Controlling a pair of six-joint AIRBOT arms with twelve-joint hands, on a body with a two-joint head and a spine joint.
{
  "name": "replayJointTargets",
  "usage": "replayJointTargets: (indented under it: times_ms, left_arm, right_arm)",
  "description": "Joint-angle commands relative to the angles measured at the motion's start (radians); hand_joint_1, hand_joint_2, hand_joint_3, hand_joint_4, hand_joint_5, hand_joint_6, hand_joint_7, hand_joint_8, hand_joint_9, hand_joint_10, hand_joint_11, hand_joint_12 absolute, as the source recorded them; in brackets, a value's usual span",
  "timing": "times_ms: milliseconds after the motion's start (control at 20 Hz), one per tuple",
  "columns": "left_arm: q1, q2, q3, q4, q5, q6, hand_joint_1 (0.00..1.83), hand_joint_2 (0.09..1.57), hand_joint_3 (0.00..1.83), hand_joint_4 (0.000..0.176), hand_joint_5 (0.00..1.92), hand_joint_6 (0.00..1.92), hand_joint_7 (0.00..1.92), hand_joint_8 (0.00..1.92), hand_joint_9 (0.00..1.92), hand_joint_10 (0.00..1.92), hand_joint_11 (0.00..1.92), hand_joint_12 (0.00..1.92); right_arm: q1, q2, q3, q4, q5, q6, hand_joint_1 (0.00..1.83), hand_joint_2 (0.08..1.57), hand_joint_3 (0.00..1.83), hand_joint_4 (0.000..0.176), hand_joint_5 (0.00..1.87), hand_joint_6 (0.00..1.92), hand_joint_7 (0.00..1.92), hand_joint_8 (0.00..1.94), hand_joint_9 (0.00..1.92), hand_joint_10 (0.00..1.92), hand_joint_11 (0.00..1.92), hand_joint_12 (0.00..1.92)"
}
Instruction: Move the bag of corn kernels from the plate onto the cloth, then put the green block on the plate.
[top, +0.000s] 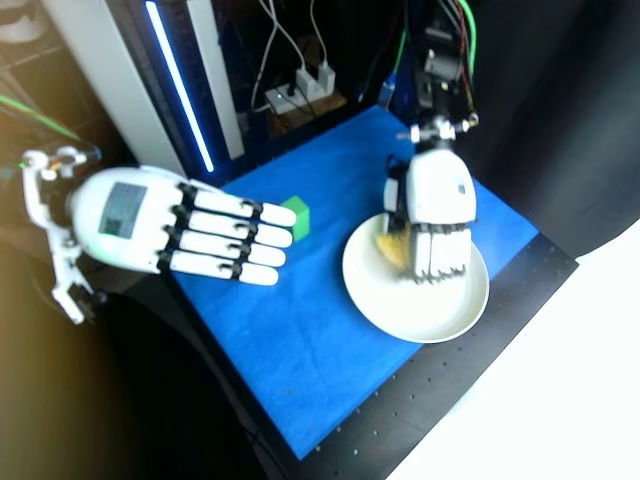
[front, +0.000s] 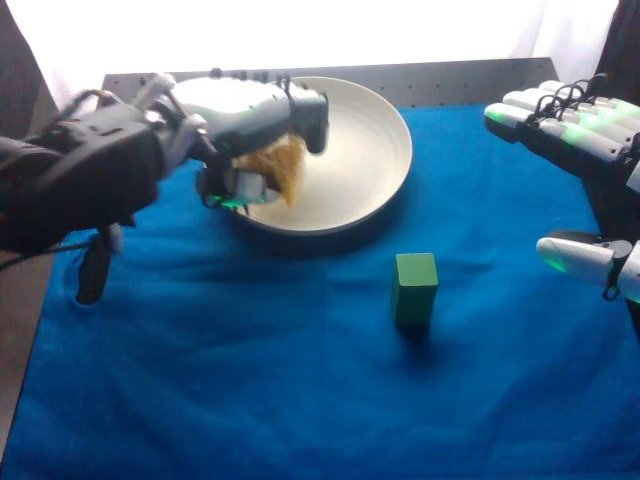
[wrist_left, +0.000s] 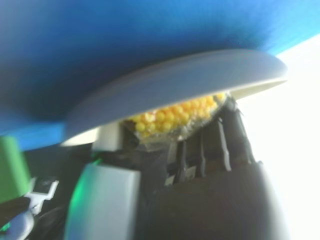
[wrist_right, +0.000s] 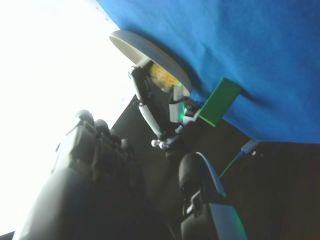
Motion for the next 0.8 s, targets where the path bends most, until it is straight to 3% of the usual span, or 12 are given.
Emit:
replayJointTargets:
  times_ms: [0, 100, 250, 350, 500, 550, 700, 750]
  left_arm:
    - [-0.002, 0.028, -0.026, 0.041, -0.19, -0.02, 1.39, 1.29, 0.0, 0.0, 0.16, 1.22, 0.1, 1.37, 0.27, 1.7, 0.3, 1.92]
    - [0.03, 0.09, -0.102, 0.112, -0.284, -0.089, 1.22, 1.31, 0.01, 0.0, 0.12, 1.28, 0.08, 1.42, 0.16, 1.71, 0.2, 1.92]
    - [0.103, 0.181, -0.216, 0.17, -0.432, -0.151, 1.26, 1.29, 0.0, 0.0, 0.09, 1.36, 0.05, 1.51, 0.17, 1.72, 0.21, 1.92]
    - [0.164, 0.223, -0.269, 0.205, -0.506, -0.227, 1.24, 1.3, 0.01, 0.0, 0.09, 1.31, 0.07, 1.5, 0.19, 1.72, 0.32, 1.92]
    - [0.279, 0.257, -0.339, 0.206, -0.594, -0.287, 1.09, 1.34, 0.01, 0.0, 0.05, 1.1, 0.07, 1.12, 0.14, 1.53, 0.15, 1.88]
    - [0.306, 0.258, -0.351, 0.206, -0.607, -0.3, 1.08, 1.35, 0.01, 0.0, 0.06, 1.02, 0.07, 1.04, 0.15, 1.41, 0.13, 1.82]
    - [0.364, 0.254, -0.376, 0.197, -0.62, -0.32, 0.97, 1.39, 0.01, 0.001, 0.01, 0.91, 0.04, 0.98, 0.01, 1.35, 0.0, 1.75]
    - [0.377, 0.249, -0.376, 0.189, -0.619, -0.332, 0.87, 1.39, 0.0, 0.0, 0.0, 0.82, 0.02, 0.85, 0.0, 1.16, 0.0, 1.59]
  right_arm:
    - [0.007, -0.001, 0.0, 0.015, 0.126, 0.005, 0.56, 1.37, 0.0, 0.0, 0.0, 0.0, 0.0, 0.0, 0.0, 0.0, 0.0, 0.0]
    - [0.003, -0.001, 0.0, 0.019, 0.126, 0.005, 0.57, 1.37, 0.0, 0.0, 0.0, 0.0, 0.0, 0.0, 0.0, 0.0, 0.0, 0.0]
    - [-0.002, -0.002, -0.003, 0.025, 0.127, 0.005, 0.57, 1.38, 0.0, 0.0, 0.0, 0.0, 0.0, 0.0, 0.0, 0.0, 0.0, 0.0]
    - [-0.003, -0.002, -0.004, 0.025, 0.127, 0.005, 0.57, 1.39, 0.01, 0.0, 0.0, 0.0, 0.0, 0.0, 0.0, 0.0, 0.0, 0.0]
    - [-0.003, -0.002, -0.005, 0.025, 0.127, 0.01, 0.57, 1.4, 0.01, 0.0, 0.0, 0.0, 0.0, 0.0, 0.0, 0.0, 0.0, 0.0]
    - [-0.003, -0.002, -0.005, 0.025, 0.127, 0.01, 0.62, 1.4, 0.01, 0.0, 0.0, 0.0, 0.0, 0.0, 0.0, 0.0, 0.0, 0.0]
    - [-0.003, -0.002, -0.005, 0.025, 0.127, 0.013, 0.54, 1.41, 0.01, 0.0, 0.0, 0.0, 0.0, 0.0, 0.0, 0.0, 0.0, 0.0]
    - [-0.003, -0.005, -0.004, 0.025, 0.127, 0.013, 0.52, 1.41, 0.01, 0.0, 0.0, 0.0, 0.0, 0.0, 0.0, 0.0, 0.0, 0.0]
